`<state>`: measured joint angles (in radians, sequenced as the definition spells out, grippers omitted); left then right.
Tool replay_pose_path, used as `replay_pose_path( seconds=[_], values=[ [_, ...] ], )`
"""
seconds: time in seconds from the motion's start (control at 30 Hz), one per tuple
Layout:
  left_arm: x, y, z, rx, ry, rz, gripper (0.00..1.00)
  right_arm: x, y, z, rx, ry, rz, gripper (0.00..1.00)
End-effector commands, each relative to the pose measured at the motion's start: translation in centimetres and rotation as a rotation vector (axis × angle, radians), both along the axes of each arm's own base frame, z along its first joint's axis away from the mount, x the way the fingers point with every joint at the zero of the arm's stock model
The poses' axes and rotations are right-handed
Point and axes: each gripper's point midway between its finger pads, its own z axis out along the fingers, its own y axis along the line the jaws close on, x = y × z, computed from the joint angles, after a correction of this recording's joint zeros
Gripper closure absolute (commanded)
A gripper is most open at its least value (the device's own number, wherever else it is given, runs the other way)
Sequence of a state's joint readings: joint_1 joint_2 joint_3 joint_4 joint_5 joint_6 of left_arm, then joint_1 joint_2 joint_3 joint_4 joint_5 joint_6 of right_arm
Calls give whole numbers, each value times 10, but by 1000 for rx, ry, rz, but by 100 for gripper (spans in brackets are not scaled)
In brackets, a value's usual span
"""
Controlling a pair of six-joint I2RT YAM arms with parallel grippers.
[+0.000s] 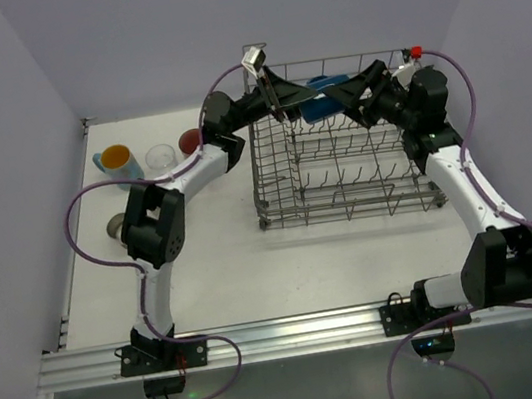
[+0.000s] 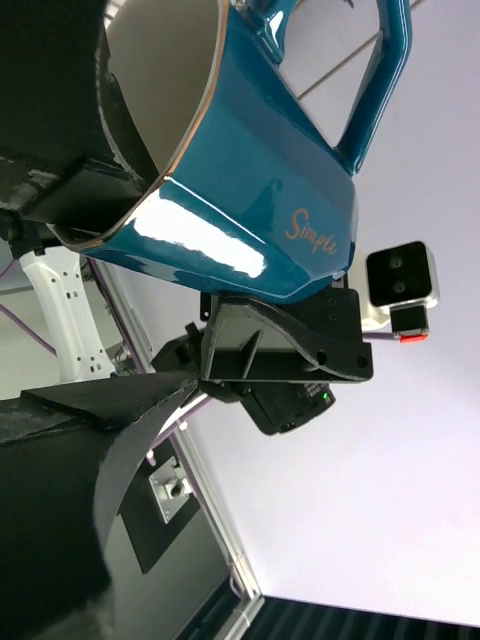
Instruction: Unload the cups from the dish rack
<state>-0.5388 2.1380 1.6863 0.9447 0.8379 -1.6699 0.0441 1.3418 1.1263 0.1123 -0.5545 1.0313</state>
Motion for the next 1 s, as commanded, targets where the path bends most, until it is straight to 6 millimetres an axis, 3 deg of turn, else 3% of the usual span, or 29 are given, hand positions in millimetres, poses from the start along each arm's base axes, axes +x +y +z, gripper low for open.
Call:
replay_pose_path(
  seconds=[0.0,0.27,0.5,0.63,0.8,0.9,0.93,0.97],
  values=[
    [-16,7,26,-70,-82,-22,46,-4,5,42,54,-167,52,100],
    [-8,0,14,-37,-31,-7,62,-11,8,47,49,-203,76,100],
    [-6,3,24,-99,-3,17,66,-23,9,51,54,-225,86,100],
    [-5,3,26,-100,7,36,100,-29,10,51,43,-238,92,100],
    [-6,-4,27,-68,-4,55,100,-36,12,49,45,-245,114,100],
    [-9,-5,30,-55,-21,58,100,-41,13,49,39,-248,123,72],
    [-10,-4,32,-60,-29,56,100,-43,13,50,37,-254,131,60],
    [-11,-3,31,-60,-27,54,100,-46,15,52,35,-267,142,39]
  ],
)
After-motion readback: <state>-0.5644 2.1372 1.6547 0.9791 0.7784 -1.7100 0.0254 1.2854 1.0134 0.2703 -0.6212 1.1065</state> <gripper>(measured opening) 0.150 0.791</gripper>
